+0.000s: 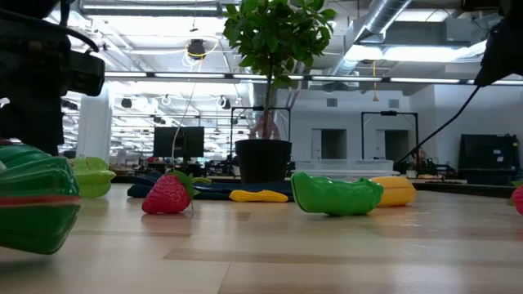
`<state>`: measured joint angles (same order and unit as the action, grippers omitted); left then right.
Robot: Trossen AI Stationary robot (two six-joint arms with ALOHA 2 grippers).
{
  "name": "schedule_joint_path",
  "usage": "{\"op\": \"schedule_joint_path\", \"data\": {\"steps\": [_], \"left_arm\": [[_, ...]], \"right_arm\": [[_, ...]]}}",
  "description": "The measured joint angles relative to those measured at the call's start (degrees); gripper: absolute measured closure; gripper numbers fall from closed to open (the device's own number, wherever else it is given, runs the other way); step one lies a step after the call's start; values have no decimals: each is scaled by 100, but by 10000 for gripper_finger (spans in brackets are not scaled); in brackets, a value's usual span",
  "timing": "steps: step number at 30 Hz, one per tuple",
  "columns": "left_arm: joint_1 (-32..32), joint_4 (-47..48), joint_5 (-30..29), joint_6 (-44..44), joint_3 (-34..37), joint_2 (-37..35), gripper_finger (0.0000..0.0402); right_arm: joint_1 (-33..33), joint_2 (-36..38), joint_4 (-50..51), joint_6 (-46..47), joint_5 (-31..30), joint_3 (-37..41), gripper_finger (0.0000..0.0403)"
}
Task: Pick and placing Produce into tupperware
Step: Put the green star fruit into the transparent container
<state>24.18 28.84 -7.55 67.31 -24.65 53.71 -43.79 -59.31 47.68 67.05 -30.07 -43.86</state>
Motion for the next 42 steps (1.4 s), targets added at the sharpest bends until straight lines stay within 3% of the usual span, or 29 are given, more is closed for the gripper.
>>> {"op": "schedule_joint_path", "data": {"steps": [9, 14, 29, 42], "left_arm": [[0, -5, -576, 130, -2, -2, 198], [-25, 5, -1012, 770, -2, -2, 198], [-431, 348, -616, 1248, -2, 0, 175], [-431, 41, -437, 743, -2, -2, 140]], "right_arm": [[4, 0, -25, 4, -22, 0, 248], [4, -1, -160, 3, -22, 0, 248], [4, 0, -319, 2, -22, 0, 248], [4, 0, -402, 3, -22, 0, 248]]}}
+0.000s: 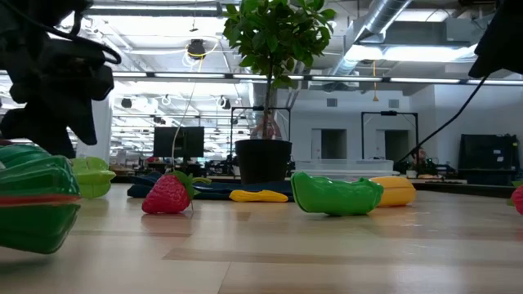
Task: Pick and placing Produce into tupperware
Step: Put the green star fruit into the transparent container
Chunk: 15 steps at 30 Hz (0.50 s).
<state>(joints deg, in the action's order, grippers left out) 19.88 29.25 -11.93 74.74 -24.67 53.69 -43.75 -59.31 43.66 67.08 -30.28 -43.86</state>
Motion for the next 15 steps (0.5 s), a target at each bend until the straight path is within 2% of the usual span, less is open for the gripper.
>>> {"op": "schedule_joint_path", "data": {"steps": [5, 15], "left_arm": [[0, -39, 64, -264, 35, 0, 136], [0, 151, 207, -232, 55, 58, 136]], "right_arm": [[0, 0, 0, 1, 0, 0, 248], [0, 0, 0, 41, 0, 0, 248]]}}
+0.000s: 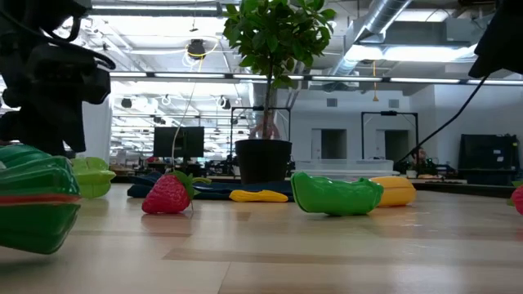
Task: Pick and placing Produce into tupperware
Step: Put the green star fruit into the transparent container
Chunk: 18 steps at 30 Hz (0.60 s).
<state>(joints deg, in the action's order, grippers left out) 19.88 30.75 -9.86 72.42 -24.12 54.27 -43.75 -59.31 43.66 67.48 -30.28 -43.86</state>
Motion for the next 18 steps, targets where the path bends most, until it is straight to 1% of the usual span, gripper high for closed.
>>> {"op": "schedule_joint_path", "data": {"steps": [7, 14, 18], "left_arm": [[0, -311, 299, -30, 2, 433, 136], [0, -816, 393, -87, 2, 1084, 136], [0, -975, 494, -101, 2, 1291, 136]], "right_arm": [[0, 0, 1, 2, -131, 0, 248], [0, 0, 2, 2, -131, 0, 248], [0, 0, 2, 2, -131, 0, 248]]}}
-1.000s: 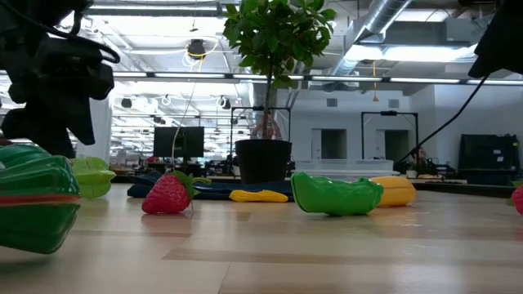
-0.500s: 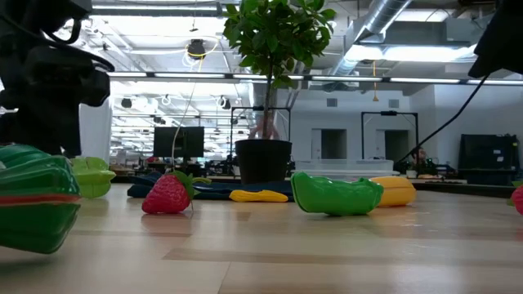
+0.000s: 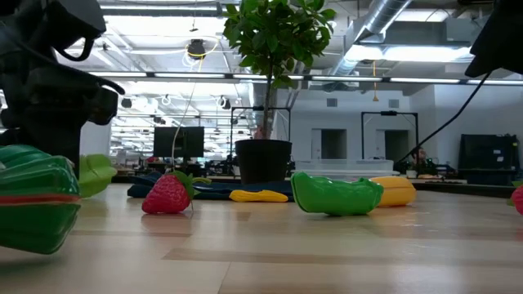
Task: Pick and placing Produce into tupperware
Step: Put the green star fruit into the transparent container
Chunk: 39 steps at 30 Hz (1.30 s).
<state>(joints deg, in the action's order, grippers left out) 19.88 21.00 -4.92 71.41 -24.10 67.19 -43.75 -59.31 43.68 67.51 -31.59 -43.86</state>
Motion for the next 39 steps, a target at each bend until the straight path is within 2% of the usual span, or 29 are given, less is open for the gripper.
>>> {"op": "schedule_joint_path", "data": {"steps": [14, 24, 39], "left_arm": [[2, -306, 100, -218, 4, 17, 136], [0, -298, -419, -202, 4, 17, 136], [0, -297, -497, -205, 4, 17, 136]], "right_arm": [[0, 0, 2, 2, 0, 0, 248], [0, 0, 2, 4, 2, 0, 248], [0, 0, 0, 8, -21, 0, 248]]}}
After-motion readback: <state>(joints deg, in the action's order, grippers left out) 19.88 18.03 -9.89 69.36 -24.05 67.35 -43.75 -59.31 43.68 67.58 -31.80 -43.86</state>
